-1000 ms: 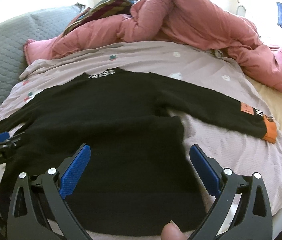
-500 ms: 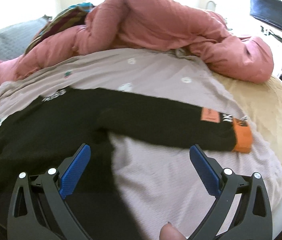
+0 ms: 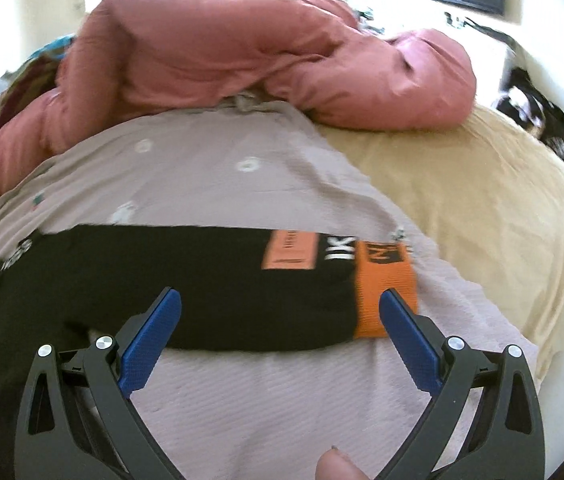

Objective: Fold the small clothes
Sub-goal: 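Move the right gripper to the orange sleeve cuff and close on it, then lift the cuff with the right gripper and carry the sleeve across the shirt body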

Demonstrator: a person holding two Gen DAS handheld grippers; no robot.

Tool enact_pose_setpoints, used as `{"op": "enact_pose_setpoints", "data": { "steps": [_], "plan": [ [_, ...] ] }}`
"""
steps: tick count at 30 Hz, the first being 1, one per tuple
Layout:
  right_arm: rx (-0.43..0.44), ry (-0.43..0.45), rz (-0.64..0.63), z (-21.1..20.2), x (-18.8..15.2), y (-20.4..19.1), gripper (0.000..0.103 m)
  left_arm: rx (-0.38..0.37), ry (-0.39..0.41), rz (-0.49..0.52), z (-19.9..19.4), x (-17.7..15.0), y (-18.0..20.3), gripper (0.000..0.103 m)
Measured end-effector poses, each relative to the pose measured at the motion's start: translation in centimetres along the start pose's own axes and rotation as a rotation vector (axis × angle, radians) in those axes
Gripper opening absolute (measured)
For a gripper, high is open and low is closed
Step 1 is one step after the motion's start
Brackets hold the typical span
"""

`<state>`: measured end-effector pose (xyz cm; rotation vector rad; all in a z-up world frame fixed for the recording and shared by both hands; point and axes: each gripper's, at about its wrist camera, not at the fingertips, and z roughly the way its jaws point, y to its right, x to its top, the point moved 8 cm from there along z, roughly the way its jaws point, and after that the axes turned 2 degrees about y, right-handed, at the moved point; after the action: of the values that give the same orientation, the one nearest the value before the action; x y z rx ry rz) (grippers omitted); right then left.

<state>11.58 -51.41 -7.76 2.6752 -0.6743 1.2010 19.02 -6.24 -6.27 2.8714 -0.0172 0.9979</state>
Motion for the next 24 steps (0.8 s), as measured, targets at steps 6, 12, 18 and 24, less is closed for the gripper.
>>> {"op": "enact_pose_setpoints", "data": {
  "steps": [6,12,18,24],
  "plan": [
    [-0.059,-0.048,0.063,2.3,0.4,3.8,0.099,-0.008,0.003,-0.016,1.3,1.5,-0.6,0.095],
    [-0.071,-0.092,0.112,4.6,0.3,5.6,0.097,0.013,0.002,-0.028,3.0,2.7,-1.2,0.095],
    [-0.076,-0.129,0.146,6.4,0.2,6.3,0.073,0.021,-0.002,-0.062,4.8,3.4,-1.9,0.095],
    [-0.035,-0.165,0.189,8.5,-0.4,6.9,0.042,0.034,0.008,-0.048,6.0,3.4,-2.1,0.095]
  ]
}}
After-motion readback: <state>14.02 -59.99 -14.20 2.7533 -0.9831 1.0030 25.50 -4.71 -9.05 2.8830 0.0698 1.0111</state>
